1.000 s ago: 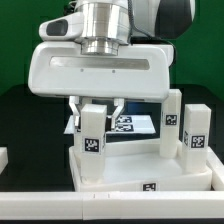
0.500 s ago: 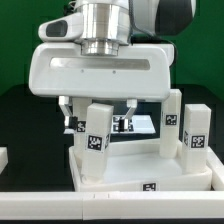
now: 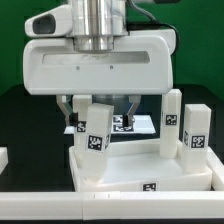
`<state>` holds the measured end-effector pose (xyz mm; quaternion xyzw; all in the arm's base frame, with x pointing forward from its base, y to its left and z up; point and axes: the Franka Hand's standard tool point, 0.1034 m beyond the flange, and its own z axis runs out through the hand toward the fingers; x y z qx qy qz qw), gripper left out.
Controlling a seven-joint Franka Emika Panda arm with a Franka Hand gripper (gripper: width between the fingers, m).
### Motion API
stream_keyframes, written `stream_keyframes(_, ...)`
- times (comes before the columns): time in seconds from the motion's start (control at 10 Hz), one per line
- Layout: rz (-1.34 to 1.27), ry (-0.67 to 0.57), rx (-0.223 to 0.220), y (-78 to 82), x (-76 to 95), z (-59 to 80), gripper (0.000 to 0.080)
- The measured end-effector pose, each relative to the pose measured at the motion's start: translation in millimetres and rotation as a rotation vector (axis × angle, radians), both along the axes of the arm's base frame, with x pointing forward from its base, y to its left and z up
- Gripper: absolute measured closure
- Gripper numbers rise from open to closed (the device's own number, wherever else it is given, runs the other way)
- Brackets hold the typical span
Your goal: Assemble desk
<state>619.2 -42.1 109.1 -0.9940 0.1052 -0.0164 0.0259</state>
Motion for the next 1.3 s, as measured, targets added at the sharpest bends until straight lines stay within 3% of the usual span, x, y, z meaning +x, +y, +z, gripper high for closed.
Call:
stream_keyframes(0.2,-0.027,0.009,0.003,-0.6,2.6,-0.3,0.015)
stream_keyframes(0.3,-0.026,0.01,0.003,-0.8,2.2,-0.9,0.0268)
stream_keyframes(0.4,-0.07,0.012,0.005,-0.6,2.2,-1.0,0.0268)
stream_keyframes(0.5,-0.131,0.015,0.007,-0.4,2.2,-1.3,0.0454)
stream_keyframes(0.6,-0.196,0.019,0.009,-0.4,2.2,-1.5,0.0454)
stream_keyframes(0.7,-0.257,0.022,0.012,-0.2,2.0,-1.9,0.0514)
stream_keyframes(1.1,-0.757,0.073,0.037,-8.8,5.6,-2.7,0.0514)
stream_keyframes(1.3,-1.095,0.105,0.079,-6.4,6.3,-3.2,0.0514)
